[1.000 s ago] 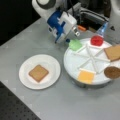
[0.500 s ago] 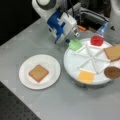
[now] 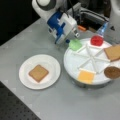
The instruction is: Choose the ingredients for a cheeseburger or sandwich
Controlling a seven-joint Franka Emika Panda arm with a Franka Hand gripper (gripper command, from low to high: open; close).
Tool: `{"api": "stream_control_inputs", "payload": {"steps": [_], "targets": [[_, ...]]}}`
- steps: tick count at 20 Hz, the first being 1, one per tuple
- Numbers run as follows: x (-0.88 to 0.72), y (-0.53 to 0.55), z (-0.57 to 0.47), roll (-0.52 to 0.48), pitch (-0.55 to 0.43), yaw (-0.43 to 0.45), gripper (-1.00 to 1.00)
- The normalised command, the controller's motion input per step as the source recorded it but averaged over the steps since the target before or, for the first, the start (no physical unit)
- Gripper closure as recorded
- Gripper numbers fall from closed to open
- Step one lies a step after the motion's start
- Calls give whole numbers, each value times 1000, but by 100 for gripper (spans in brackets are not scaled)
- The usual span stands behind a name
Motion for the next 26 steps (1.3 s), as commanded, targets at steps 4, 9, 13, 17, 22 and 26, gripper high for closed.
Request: {"api": "stream_control_inputs", "payload": {"steps": [4,9,13,17,22,26], "targets": [[299,-148,-101,152,-54,61,100],[316,-145,-94,145,-46,51,100],[333,-160,-91,152,-37,47,100],[336,-163,-83,162,-23,50,100],[332,-168,-64,156,-9,55,100],[320,-182,-27,149,14,60,100]]}}
